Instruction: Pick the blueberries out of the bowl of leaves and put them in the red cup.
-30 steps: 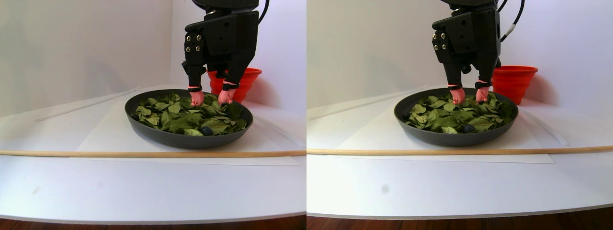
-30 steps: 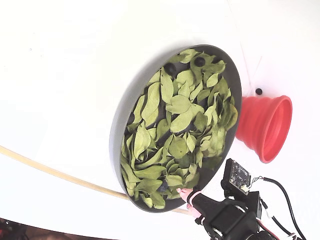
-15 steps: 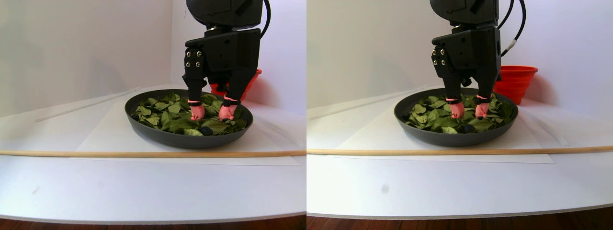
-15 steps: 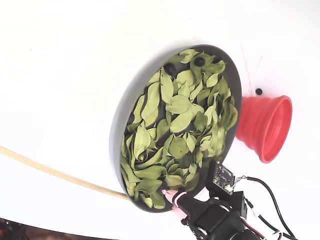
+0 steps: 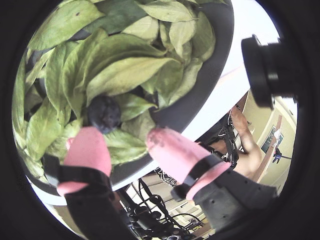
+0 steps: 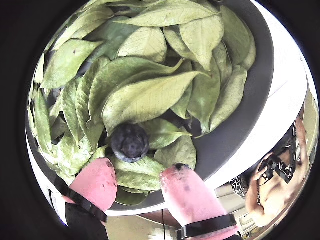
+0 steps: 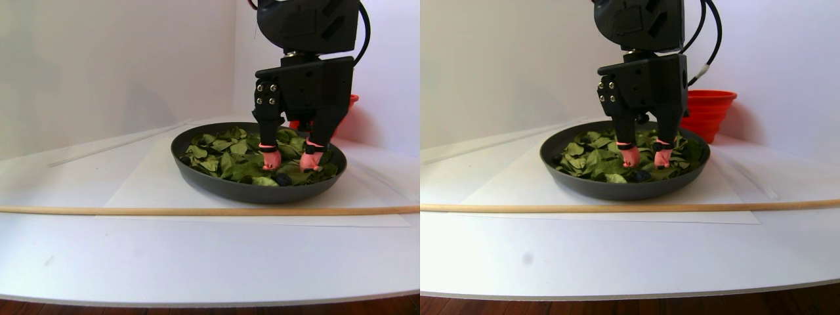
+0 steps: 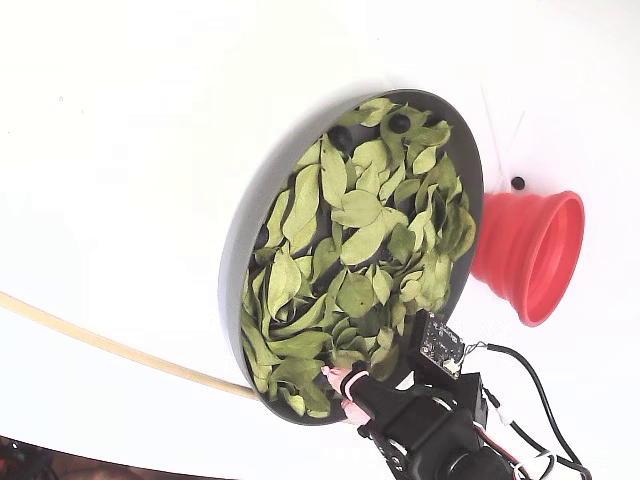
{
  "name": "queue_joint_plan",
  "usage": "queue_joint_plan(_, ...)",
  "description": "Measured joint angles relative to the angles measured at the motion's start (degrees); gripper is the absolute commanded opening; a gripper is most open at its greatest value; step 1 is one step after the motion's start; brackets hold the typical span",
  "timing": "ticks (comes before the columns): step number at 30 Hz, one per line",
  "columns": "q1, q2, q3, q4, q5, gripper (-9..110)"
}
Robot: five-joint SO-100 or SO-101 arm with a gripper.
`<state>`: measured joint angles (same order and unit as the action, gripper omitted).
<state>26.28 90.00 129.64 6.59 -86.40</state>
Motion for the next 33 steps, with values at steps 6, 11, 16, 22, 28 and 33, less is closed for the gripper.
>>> queue_joint_plan(6, -0.44, -1.32, -0.44, -0.97, 0.09, 18)
queue_joint_plan(11, -0.53, -2.55, -1.23, -1.49, 0.53, 18)
queue_joint_plan(16, -0.7, -2.99, -1.23, -2.37, 0.7, 18)
queue_joint_plan(22, -0.7, -4.48, -1.23, -3.69, 0.62, 18)
queue_joint_plan(28, -0.97, -5.45, -1.23, -4.83, 0.88, 18)
queue_joint_plan(33, -1.41, -6.59, -1.76, -5.36, 1.14, 18)
